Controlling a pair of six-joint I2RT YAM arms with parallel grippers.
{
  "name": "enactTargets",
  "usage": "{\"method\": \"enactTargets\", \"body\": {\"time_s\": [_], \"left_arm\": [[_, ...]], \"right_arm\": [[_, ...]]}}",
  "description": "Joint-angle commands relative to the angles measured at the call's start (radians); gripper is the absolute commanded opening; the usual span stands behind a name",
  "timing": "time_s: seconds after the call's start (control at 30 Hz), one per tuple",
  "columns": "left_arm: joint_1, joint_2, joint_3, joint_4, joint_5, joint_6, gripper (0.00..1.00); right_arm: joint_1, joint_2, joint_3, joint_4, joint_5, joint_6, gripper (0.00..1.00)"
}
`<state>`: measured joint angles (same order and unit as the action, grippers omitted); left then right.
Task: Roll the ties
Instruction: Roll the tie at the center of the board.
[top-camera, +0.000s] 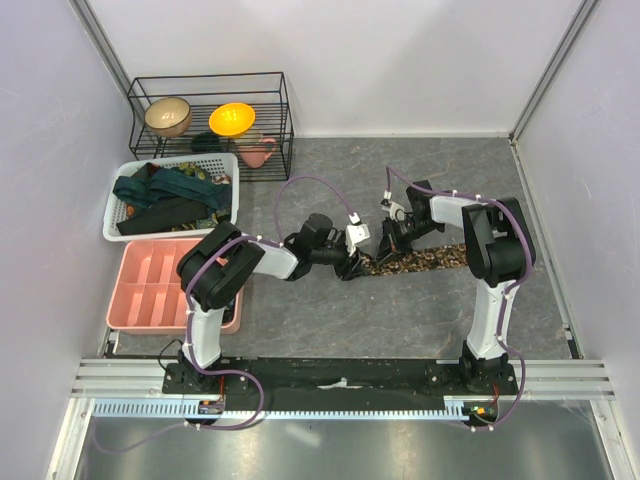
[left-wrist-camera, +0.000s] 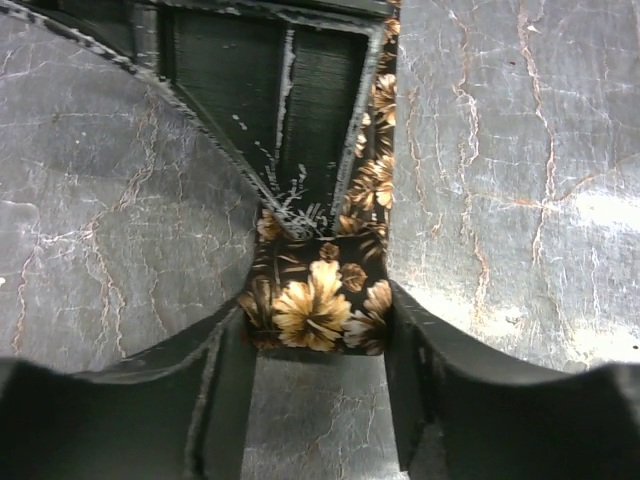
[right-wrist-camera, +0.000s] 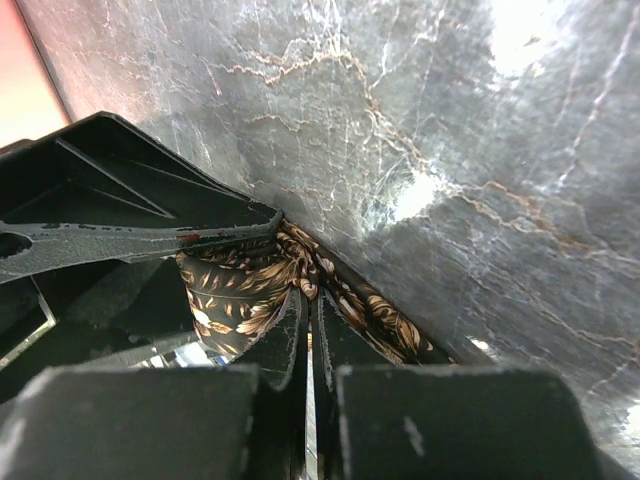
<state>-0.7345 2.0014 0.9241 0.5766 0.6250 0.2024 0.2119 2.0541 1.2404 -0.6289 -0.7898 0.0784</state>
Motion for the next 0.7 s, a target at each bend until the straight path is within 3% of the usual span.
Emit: {"method": "enactTargets", "body": {"time_s": [0.0, 0.13, 0.37, 0.67], "left_arm": [[-0.035, 0.004, 0.013, 0.002, 0.012, 0.017, 0.49], [-0.049, -0.007, 0.021, -0.023, -0.010, 0.034, 0.44], [-0.086, -0.030, 0.057, -0.055, -0.056, 0.084, 0.50], [-0.095, 0.028, 0.186, -0.253, 0.001, 0.111, 0.50]], "right_arm": [[0.032, 0.037, -0.045, 0.072, 0.187, -0.040, 0.00], [0.044, 0.041, -0.050, 0.083, 0.193, -0.026, 0.00], [0.066, 0.035, -0.068, 0.109, 0.199, -0.011, 0.00], [0.069, 0.043, -0.064, 0.120, 0.199, -0.002, 0.00]]}}
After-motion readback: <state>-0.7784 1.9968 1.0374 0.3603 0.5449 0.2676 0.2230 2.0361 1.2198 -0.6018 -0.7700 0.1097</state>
